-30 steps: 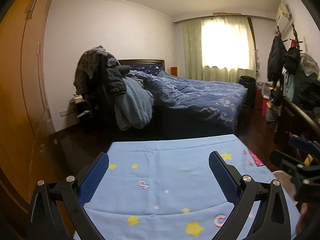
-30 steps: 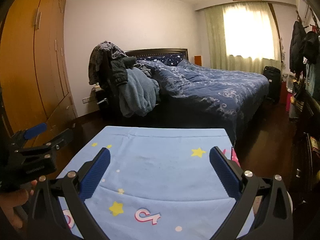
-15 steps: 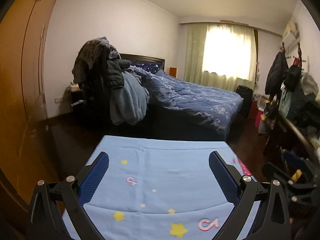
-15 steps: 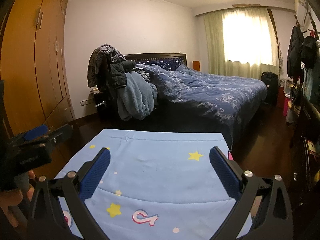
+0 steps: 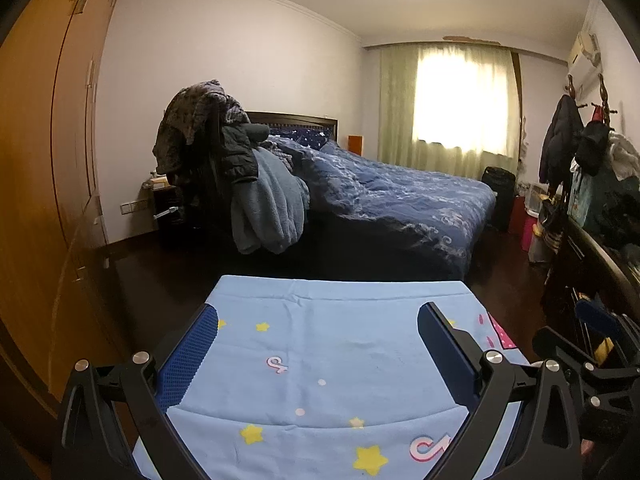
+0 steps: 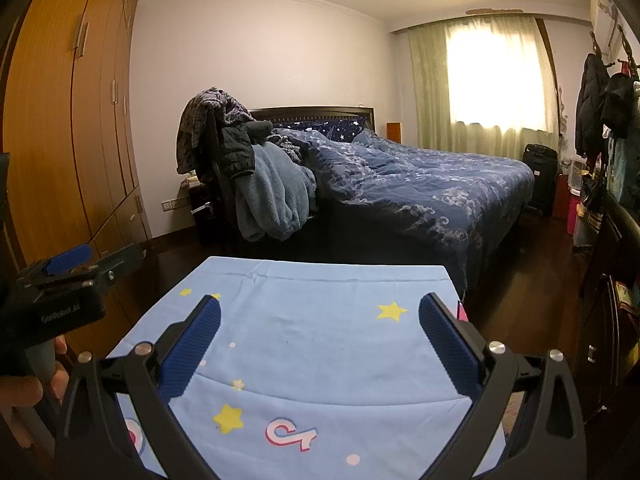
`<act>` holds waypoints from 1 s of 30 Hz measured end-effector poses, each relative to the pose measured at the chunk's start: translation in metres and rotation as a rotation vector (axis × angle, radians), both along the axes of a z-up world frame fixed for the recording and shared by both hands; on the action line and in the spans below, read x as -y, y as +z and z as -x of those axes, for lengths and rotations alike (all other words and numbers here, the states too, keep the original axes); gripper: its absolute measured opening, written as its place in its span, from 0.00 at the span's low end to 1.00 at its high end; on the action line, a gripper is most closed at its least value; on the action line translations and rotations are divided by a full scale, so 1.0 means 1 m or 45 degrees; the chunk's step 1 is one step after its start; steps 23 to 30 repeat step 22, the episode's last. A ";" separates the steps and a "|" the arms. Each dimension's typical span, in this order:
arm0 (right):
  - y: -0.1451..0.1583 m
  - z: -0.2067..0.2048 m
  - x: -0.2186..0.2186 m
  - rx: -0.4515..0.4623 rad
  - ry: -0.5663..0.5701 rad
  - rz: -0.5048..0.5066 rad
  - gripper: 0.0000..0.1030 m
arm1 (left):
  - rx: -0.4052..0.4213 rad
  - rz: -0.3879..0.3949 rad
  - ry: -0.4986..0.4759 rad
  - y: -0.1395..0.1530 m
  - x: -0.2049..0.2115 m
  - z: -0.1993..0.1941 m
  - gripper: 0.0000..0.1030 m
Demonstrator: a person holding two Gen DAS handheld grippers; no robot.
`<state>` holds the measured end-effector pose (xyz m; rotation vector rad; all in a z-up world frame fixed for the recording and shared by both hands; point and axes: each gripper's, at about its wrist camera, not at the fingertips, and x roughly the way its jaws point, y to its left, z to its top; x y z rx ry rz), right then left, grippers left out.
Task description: Collect trash
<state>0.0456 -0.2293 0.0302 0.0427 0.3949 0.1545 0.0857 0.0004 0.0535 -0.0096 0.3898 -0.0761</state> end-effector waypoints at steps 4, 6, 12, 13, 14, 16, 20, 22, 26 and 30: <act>0.000 0.001 0.000 0.002 0.001 0.000 0.97 | 0.002 -0.010 -0.039 -0.001 0.003 0.001 0.97; 0.000 0.000 0.000 0.001 0.000 0.000 0.97 | 0.017 -0.006 -0.038 0.000 0.002 0.003 0.97; 0.000 0.000 -0.001 0.004 -0.003 0.001 0.97 | 0.020 -0.012 -0.007 0.001 0.000 0.003 0.97; 0.000 0.001 -0.001 0.006 -0.003 0.002 0.97 | 0.020 -0.021 -0.002 0.001 0.000 0.002 0.97; 0.000 0.001 -0.002 0.007 -0.002 0.003 0.97 | 0.021 -0.028 0.002 0.001 0.000 0.003 0.97; 0.000 0.001 -0.003 0.009 -0.002 0.006 0.97 | 0.012 -0.031 0.015 0.001 0.001 0.001 0.97; 0.000 0.000 -0.003 0.009 -0.004 0.006 0.97 | -0.007 -0.023 0.019 -0.001 -0.001 -0.001 0.97; 0.000 0.000 -0.003 0.007 -0.002 0.004 0.97 | -0.012 -0.026 0.020 -0.002 -0.001 -0.002 0.97; 0.000 0.000 -0.003 0.007 -0.002 0.004 0.97 | -0.012 -0.026 0.020 -0.002 -0.001 -0.002 0.97; 0.000 0.000 -0.003 0.007 -0.002 0.004 0.97 | -0.012 -0.026 0.020 -0.002 -0.001 -0.002 0.97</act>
